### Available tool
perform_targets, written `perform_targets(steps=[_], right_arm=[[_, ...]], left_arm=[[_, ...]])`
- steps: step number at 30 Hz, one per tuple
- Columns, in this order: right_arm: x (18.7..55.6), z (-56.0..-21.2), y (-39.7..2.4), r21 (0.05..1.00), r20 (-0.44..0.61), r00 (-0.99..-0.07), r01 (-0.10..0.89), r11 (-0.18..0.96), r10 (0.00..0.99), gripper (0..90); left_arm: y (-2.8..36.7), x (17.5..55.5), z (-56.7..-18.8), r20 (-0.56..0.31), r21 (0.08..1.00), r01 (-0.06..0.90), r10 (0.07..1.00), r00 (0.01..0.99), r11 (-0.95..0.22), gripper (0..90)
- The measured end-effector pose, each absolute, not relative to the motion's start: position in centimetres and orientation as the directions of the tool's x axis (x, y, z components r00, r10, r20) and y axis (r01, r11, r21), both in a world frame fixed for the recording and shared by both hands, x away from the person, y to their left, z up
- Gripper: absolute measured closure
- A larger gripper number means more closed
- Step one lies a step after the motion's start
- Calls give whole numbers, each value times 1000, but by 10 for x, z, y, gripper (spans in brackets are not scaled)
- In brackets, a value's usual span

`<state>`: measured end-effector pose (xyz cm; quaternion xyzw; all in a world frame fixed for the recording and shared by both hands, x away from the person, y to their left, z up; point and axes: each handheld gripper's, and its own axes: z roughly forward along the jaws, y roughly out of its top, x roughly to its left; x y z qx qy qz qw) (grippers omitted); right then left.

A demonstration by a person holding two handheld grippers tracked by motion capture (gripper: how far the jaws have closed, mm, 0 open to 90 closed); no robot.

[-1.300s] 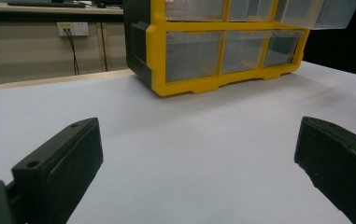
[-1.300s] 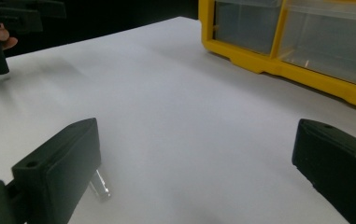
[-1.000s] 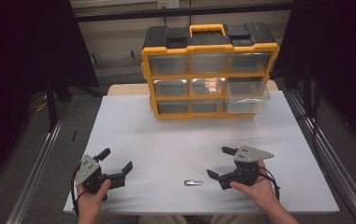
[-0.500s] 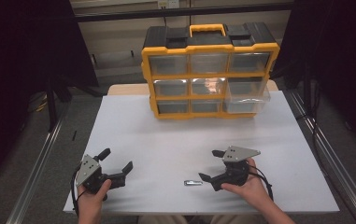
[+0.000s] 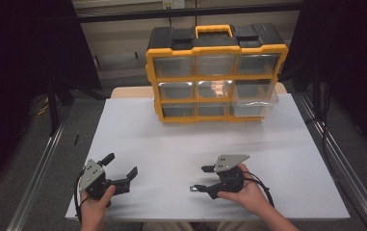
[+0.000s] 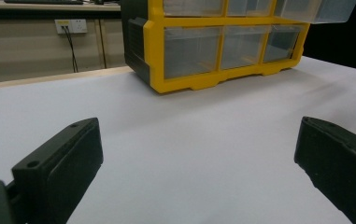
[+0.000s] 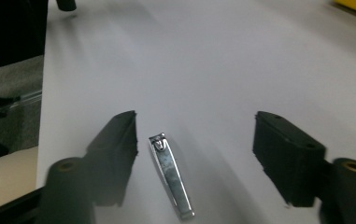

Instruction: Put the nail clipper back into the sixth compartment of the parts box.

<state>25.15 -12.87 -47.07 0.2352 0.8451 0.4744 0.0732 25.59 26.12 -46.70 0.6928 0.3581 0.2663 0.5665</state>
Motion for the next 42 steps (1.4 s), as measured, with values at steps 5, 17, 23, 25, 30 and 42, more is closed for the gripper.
perform_targets(steps=[5, 17, 23, 25, 30, 42], right_arm=[[253, -471, -121, 817, 129, -892, 343, 463, 433, 428], [253, -473, -112, 743, 138, -899, 371, 558, 415, 621], [257, -473, -107, 715, 131, -901, 374, 591, 413, 682], [257, -474, -104, 710, 143, -902, 380, 593, 407, 688], [258, -476, -98, 691, 119, -921, 344, 635, 371, 691], [261, -473, -90, 655, 81, -928, 325, 683, 364, 800]], left_arm=[[262, 256, -467, -41, 975, 199, 798, 601, -100, 13], [261, 257, -468, -33, 974, 199, 793, 608, -112, 13], [261, 256, -468, -33, 973, 201, 798, 602, -112, 13], [261, 256, -468, -33, 973, 200, 797, 603, -111, 13], [260, 257, -468, -36, 973, 202, 797, 603, -108, 13], [260, 256, -466, -39, 976, 194, 795, 605, -100, 14]])
